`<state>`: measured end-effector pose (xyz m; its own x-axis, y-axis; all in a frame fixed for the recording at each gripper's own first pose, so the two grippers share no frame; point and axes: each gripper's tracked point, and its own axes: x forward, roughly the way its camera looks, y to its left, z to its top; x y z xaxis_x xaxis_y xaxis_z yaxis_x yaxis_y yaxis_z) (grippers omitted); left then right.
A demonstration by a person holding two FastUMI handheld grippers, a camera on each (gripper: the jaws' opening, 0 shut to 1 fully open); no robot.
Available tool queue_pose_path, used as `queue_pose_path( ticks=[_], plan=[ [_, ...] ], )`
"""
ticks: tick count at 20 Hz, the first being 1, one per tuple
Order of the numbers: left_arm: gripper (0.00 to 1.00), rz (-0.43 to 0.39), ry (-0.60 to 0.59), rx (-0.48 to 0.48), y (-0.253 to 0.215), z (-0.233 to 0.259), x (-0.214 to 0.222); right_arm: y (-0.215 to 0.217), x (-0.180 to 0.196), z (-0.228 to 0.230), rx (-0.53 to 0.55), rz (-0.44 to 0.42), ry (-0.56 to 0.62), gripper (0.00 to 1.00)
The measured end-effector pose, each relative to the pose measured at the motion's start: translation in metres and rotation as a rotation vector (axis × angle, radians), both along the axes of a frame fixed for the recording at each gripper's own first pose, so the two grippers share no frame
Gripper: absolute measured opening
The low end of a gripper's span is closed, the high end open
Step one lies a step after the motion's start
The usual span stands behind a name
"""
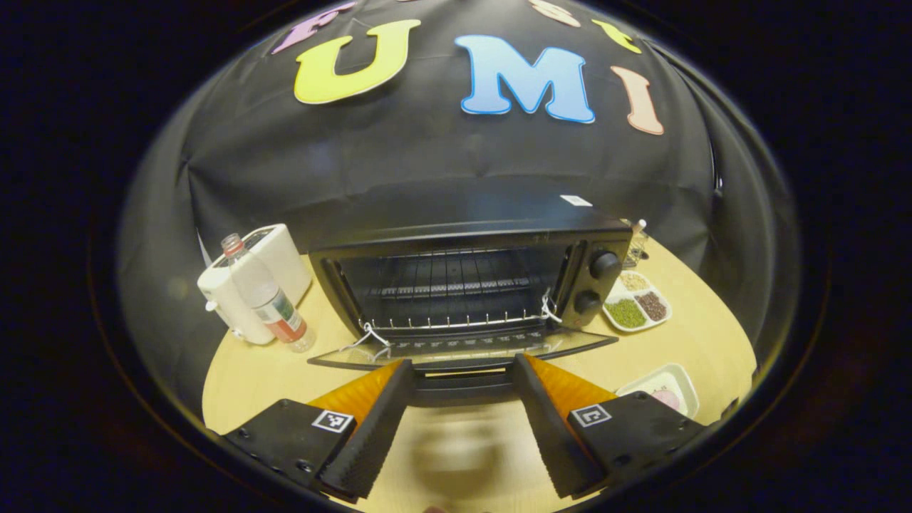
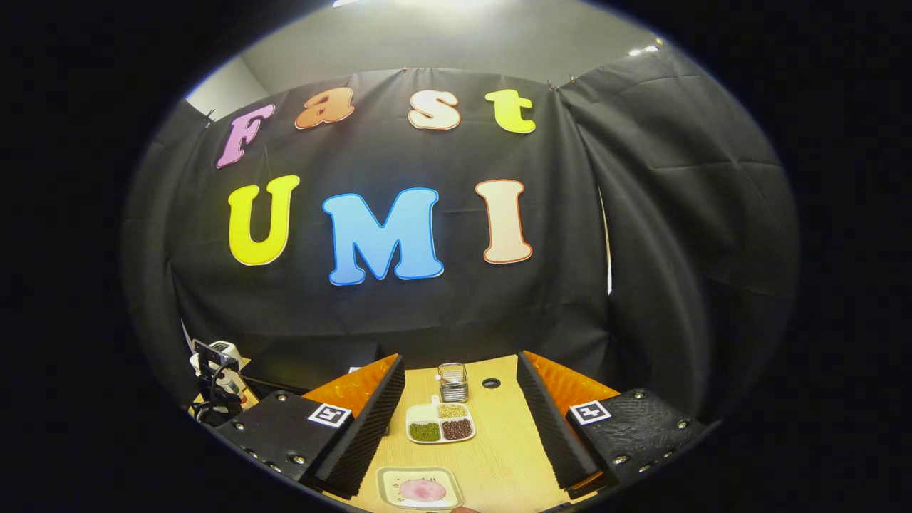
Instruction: Open the electric oven with the left hand, put the food in, and close the electric oven.
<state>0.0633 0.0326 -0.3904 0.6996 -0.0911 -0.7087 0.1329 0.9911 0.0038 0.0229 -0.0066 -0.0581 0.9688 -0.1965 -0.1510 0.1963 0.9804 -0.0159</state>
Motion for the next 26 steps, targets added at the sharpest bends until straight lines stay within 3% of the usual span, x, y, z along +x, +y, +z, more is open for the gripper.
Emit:
queue_pose_path(
  ticks=[2,4,5,6,10,14,15,20,23,24,26],
  plan=[
    [0.95,0.001,0.016,-0.010,0.000,-0.010,-0.008,-0.001,-0.003,-0.003,0.000,-0.003,0.006,0.96],
    [1.00,-0.021,0.022,0.012,0.000,-0.018,-0.016,0.000,-0.007,-0.005,-0.001,-0.006,0.013,0.96],
    [0.89,-0.034,0.029,0.025,0.000,-0.024,-0.020,-0.001,-0.009,-0.003,-0.004,-0.012,0.010,0.96],
    [0.95,-0.043,0.036,0.031,0.001,-0.029,-0.026,-0.001,-0.010,-0.001,-0.006,-0.016,0.003,0.96],
    [0.95,-0.055,0.062,0.034,0.009,-0.047,-0.040,0.002,-0.014,-0.006,-0.005,-0.024,0.015,0.96],
    [1.00,-0.057,0.010,0.018,0.021,-0.028,-0.040,0.012,-0.017,-0.014,0.014,-0.032,0.035,0.96],
    [0.95,-0.056,-0.002,0.004,0.022,-0.020,-0.036,0.016,-0.017,-0.016,0.019,-0.032,0.040,0.96],
    [0.95,-0.049,-0.138,-0.078,0.032,0.048,-0.017,0.032,-0.017,-0.031,0.029,-0.003,0.102,0.96],
    [0.95,-0.077,-0.257,-0.101,0.039,0.108,-0.011,0.039,-0.020,-0.048,0.094,0.009,0.179,0.96],
    [1.00,-0.086,-0.297,-0.115,0.040,0.129,-0.010,0.038,-0.019,-0.059,0.115,0.010,0.208,0.96],
    [0.95,-0.093,-0.375,-0.148,0.044,0.174,-0.011,0.039,-0.019,-0.078,0.159,0.017,0.279,0.96]
  ],
)
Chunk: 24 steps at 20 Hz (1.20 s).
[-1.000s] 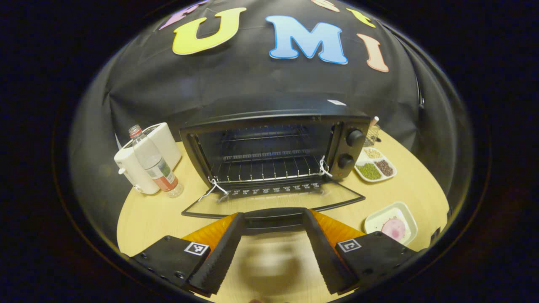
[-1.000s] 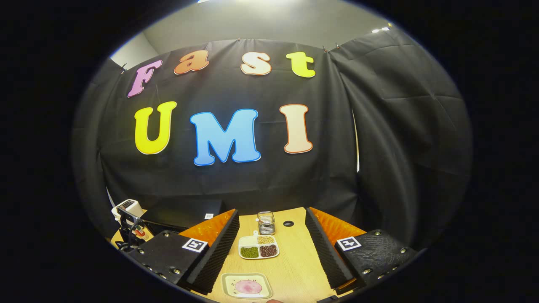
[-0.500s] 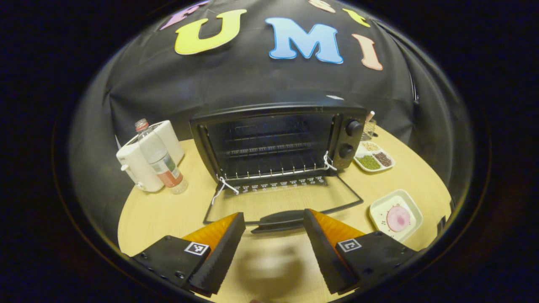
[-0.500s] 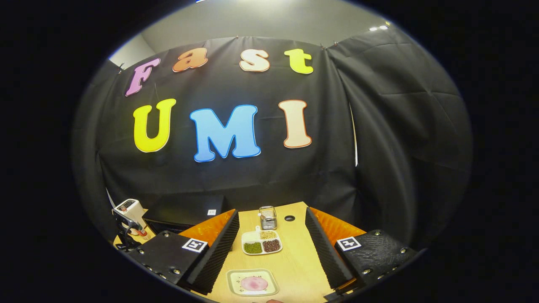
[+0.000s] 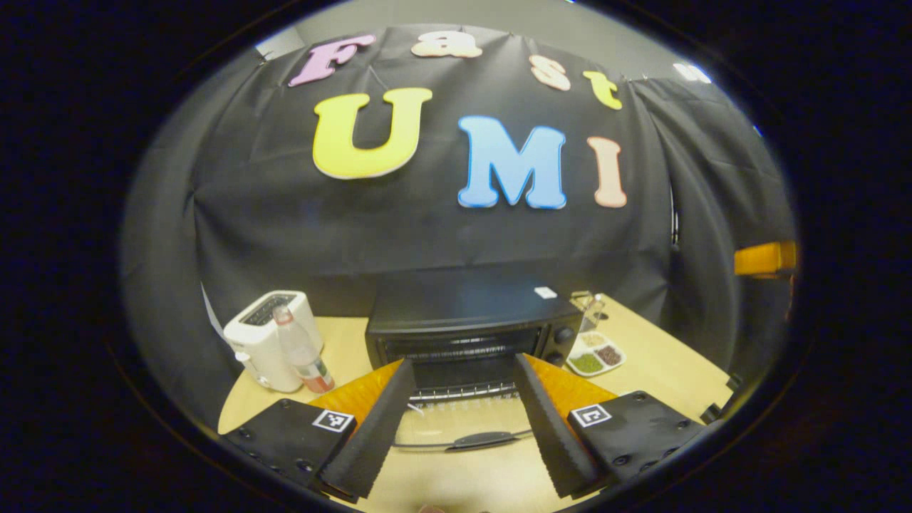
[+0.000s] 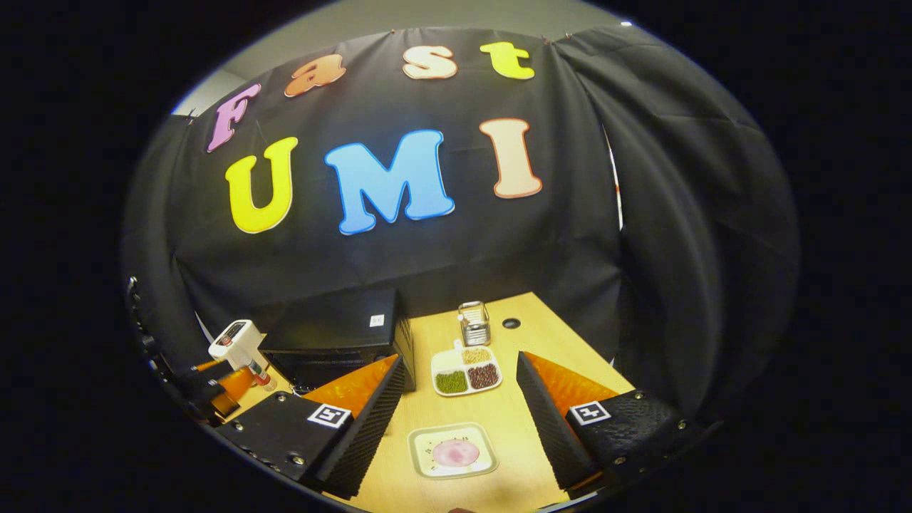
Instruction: Open the electric oven with the left hand, put the food in, and close the electric oven.
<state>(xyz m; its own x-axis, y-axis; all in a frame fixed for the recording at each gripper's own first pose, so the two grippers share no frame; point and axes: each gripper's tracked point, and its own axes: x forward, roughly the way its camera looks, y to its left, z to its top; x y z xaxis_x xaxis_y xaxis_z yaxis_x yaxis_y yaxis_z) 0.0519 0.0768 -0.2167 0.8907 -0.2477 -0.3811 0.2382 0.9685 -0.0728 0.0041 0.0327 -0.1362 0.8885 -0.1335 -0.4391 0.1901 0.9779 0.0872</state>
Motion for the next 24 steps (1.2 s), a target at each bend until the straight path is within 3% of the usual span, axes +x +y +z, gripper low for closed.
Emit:
queue_pose_path(
  ticks=[1,2,6,7,11,15,20,24],
  plan=[
    [0.89,-0.003,-0.036,-0.017,0.002,0.022,0.001,-0.001,0.000,-0.009,0.020,0.008,0.032,0.96],
    [0.89,-0.002,-0.070,-0.029,0.004,0.040,0.001,-0.002,0.002,-0.019,0.034,0.022,0.063,0.96],
    [1.00,0.033,-0.160,-0.057,0.014,0.094,-0.004,-0.012,0.002,-0.081,0.104,0.094,0.304,0.98],
    [0.97,0.048,-0.167,-0.056,0.017,0.100,-0.004,-0.014,0.000,-0.098,0.141,0.107,0.370,0.98],
    [0.95,0.129,-0.155,-0.033,0.030,0.097,-0.014,-0.031,-0.001,-0.157,0.231,0.114,0.599,0.99],
    [0.95,0.211,-0.117,-0.019,0.045,0.086,-0.029,-0.044,0.008,-0.205,0.257,0.117,0.736,0.99],
    [0.95,0.292,-0.073,0.025,0.072,0.073,-0.041,-0.045,0.005,-0.243,0.234,0.104,0.876,0.96],
    [0.95,0.351,-0.032,0.013,0.090,0.061,-0.054,-0.046,0.005,-0.265,0.128,0.141,0.951,0.91]
  ],
)
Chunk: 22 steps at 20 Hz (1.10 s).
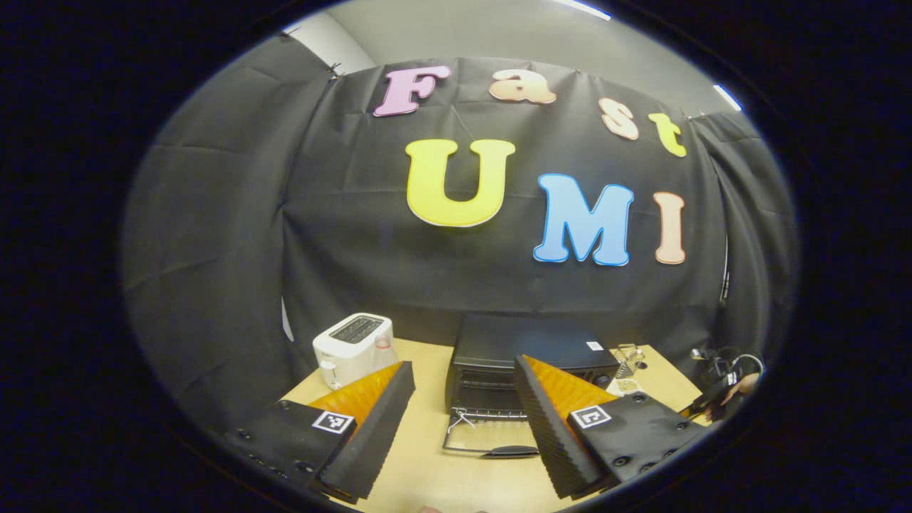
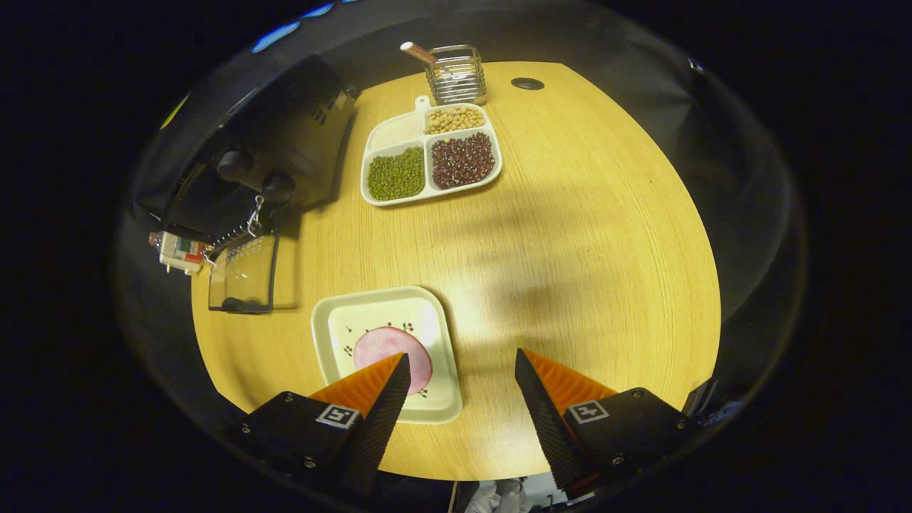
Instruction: Open the electric oven with the left hand, put the food in, and close the electric oven.
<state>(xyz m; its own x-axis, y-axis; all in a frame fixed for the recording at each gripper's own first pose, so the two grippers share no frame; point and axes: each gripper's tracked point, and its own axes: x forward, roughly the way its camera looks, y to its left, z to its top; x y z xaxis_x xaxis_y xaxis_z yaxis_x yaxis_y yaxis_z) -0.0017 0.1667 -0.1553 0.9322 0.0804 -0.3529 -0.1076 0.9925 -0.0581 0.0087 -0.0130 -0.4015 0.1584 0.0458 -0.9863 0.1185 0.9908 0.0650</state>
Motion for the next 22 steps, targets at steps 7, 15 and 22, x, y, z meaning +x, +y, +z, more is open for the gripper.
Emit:
queue_pose_path(
  ticks=[7,15,22],
  plan=[
    [0.95,0.080,0.050,-0.019,0.029,-0.015,-0.009,-0.001,0.003,-0.037,-0.085,0.085,0.070,0.79],
    [0.95,0.121,0.074,-0.064,0.041,-0.024,-0.015,0.004,-0.003,-0.044,-0.160,0.157,0.109,0.52],
    [0.95,0.109,0.075,-0.061,0.043,-0.025,-0.015,0.021,-0.012,-0.044,-0.176,0.189,0.115,0.51]
  ],
)
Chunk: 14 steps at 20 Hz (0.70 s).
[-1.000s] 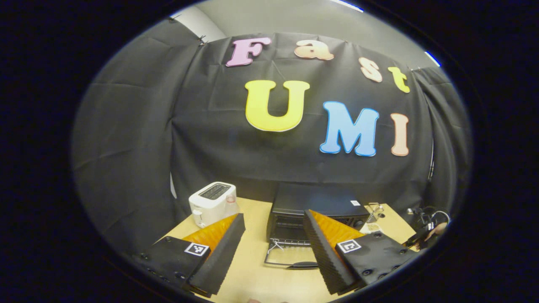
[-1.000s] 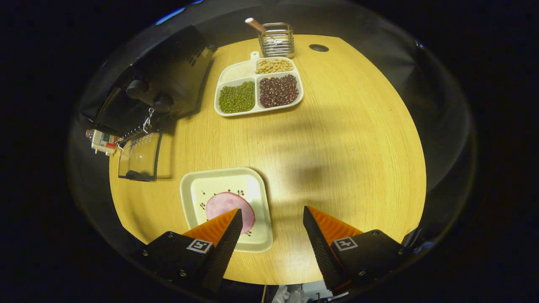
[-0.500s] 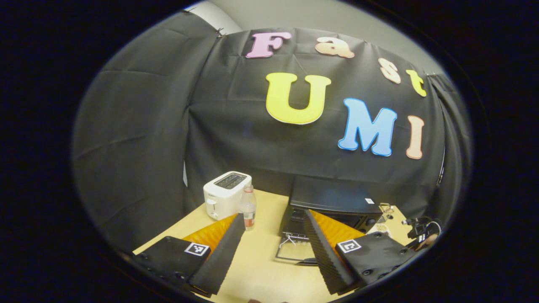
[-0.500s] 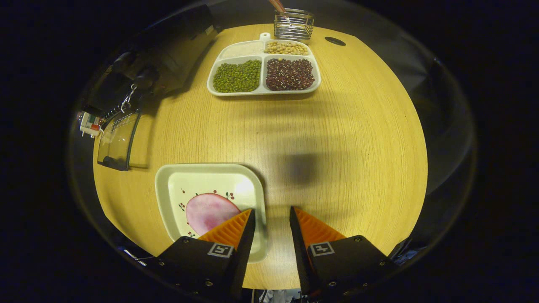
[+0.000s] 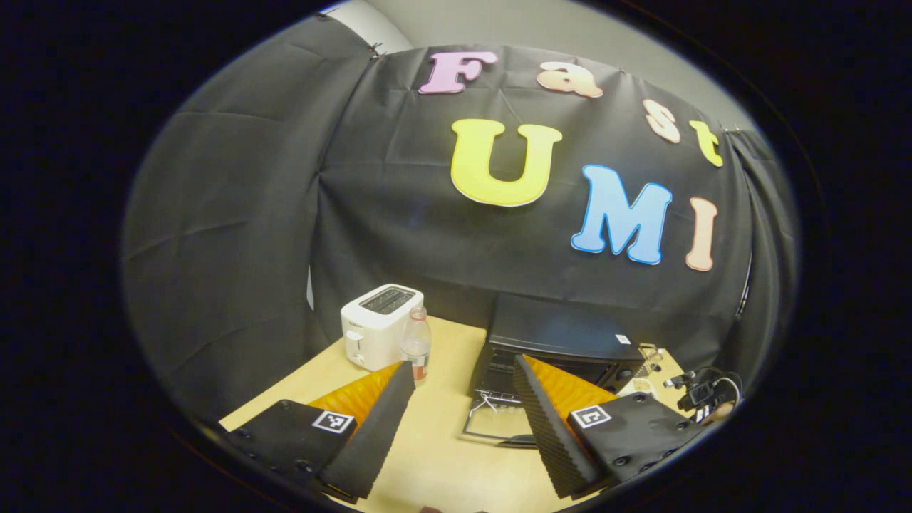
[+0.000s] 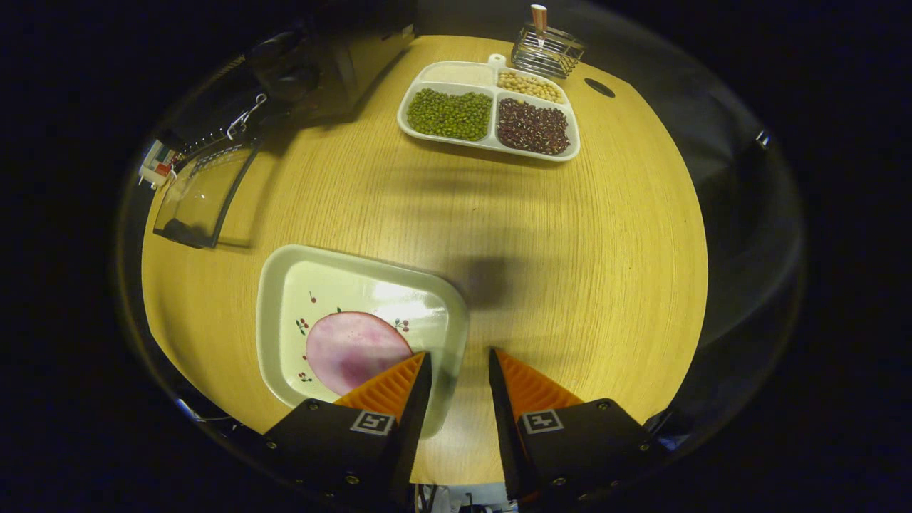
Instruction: Open the electric oven with the left hand, put the food in, and close the electric oven.
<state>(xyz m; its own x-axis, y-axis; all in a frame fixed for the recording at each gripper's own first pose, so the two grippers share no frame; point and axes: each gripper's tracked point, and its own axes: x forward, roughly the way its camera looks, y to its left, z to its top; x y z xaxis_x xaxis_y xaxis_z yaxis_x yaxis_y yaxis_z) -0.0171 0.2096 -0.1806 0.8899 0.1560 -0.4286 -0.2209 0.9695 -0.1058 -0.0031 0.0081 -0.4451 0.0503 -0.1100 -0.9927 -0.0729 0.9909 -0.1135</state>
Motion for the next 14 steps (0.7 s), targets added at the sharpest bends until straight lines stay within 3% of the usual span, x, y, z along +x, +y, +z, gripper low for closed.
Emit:
queue_pose_path(
  ticks=[2,3,5,6,7,8,10,11,13,14],
  plan=[
    [1.00,0.007,0.008,-0.007,0.003,-0.003,-0.001,0.004,-0.005,-0.001,0.032,-0.039,0.006,0.51],
    [0.95,0.011,0.012,-0.012,0.006,-0.004,-0.001,0.005,-0.007,-0.001,0.043,-0.053,0.007,0.50],
    [0.95,0.015,0.022,-0.023,0.006,-0.010,-0.001,0.011,-0.006,-0.003,0.078,-0.070,0.002,0.51],
    [0.95,0.015,0.027,-0.027,0.005,-0.013,-0.001,0.018,-0.002,0.000,0.093,-0.122,-0.026,0.51],
    [0.95,0.011,0.028,-0.032,0.003,-0.013,0.000,0.018,-0.005,-0.004,0.095,-0.114,-0.019,0.20],
    [0.95,0.009,0.029,-0.034,0.001,-0.015,0.002,0.020,0.002,-0.004,0.121,-0.111,-0.052,0.19],
    [0.95,-0.005,0.024,-0.039,-0.005,-0.014,0.005,0.018,0.008,-0.026,0.140,-0.126,-0.091,0.01],
    [1.00,-0.015,0.020,-0.037,-0.007,-0.011,0.006,0.013,0.012,-0.047,0.158,-0.149,-0.106,0.01],
    [0.95,-0.026,0.009,-0.021,-0.008,-0.008,0.008,0.010,0.016,-0.058,0.232,-0.238,-0.125,0.01],
    [1.00,-0.030,0.005,-0.017,-0.007,-0.003,0.009,0.007,0.018,-0.064,0.280,-0.301,-0.135,0.01]
  ],
)
